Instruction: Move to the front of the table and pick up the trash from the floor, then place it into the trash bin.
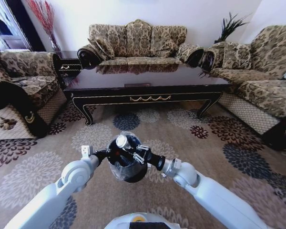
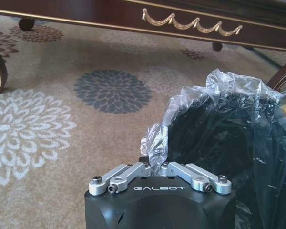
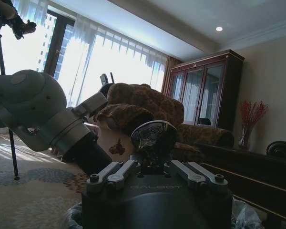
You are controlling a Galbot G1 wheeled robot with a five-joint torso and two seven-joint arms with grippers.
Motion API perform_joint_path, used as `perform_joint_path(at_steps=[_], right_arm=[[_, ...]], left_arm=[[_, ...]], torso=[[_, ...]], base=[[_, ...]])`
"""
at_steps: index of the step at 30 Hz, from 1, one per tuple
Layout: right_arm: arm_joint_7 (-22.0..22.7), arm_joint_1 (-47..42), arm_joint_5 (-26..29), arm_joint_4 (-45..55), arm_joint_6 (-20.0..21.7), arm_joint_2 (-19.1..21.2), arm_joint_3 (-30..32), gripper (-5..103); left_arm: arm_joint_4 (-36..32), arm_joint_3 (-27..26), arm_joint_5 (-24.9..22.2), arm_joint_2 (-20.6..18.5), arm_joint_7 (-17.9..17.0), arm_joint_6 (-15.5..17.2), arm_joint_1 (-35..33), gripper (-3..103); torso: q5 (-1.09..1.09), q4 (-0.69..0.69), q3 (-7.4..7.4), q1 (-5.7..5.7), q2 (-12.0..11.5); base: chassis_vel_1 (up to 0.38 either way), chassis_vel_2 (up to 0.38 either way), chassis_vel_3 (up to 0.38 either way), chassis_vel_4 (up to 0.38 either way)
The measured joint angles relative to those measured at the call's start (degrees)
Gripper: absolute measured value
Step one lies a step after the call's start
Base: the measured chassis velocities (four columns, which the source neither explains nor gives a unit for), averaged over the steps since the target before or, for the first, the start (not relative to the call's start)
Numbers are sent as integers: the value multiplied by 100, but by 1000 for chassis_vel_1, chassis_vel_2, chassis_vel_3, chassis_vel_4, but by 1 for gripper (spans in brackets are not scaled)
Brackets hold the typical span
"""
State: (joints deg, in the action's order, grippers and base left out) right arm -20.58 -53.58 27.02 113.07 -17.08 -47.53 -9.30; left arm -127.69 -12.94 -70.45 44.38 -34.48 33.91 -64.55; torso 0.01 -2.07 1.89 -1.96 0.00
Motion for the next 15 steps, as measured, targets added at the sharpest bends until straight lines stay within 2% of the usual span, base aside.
perform_joint_path(at_steps=[8, 9, 11, 13, 15], right_arm=[[-43, 39, -4, -153, -9, -24, 1, 15], [-60, 33, 2, -153, 14, -20, 17, 13], [-120, 0, 34, -152, 43, -7, 56, 22], [-164, -25, 49, -144, 50, 5, 87, 22], [-205, -49, 57, -131, 53, 16, 123, 33]], left_arm=[[-76, -54, 24, -11, 16, 1, -56, 3], [-76, -68, 33, 0, 17, 1, -56, 3], [-76, -82, 45, 11, 21, 1, -59, 3], [-74, -90, 59, 16, 23, 1, -73, 3], [-69, -94, 80, 19, 24, 0, -88, 3]], torso=[[0, 1, 0, 0, 0], [0, 1, 0, 0, 0], [0, 1, 0, 0, 0], [-1, 0, 0, 0, 0], [-1, 0, 0, 0, 0]], base=[[0, 0, 0, 0], [0, 0, 0, 0], [0, 0, 0, 0], [0, 0, 0, 0], [0, 0, 0, 0]])
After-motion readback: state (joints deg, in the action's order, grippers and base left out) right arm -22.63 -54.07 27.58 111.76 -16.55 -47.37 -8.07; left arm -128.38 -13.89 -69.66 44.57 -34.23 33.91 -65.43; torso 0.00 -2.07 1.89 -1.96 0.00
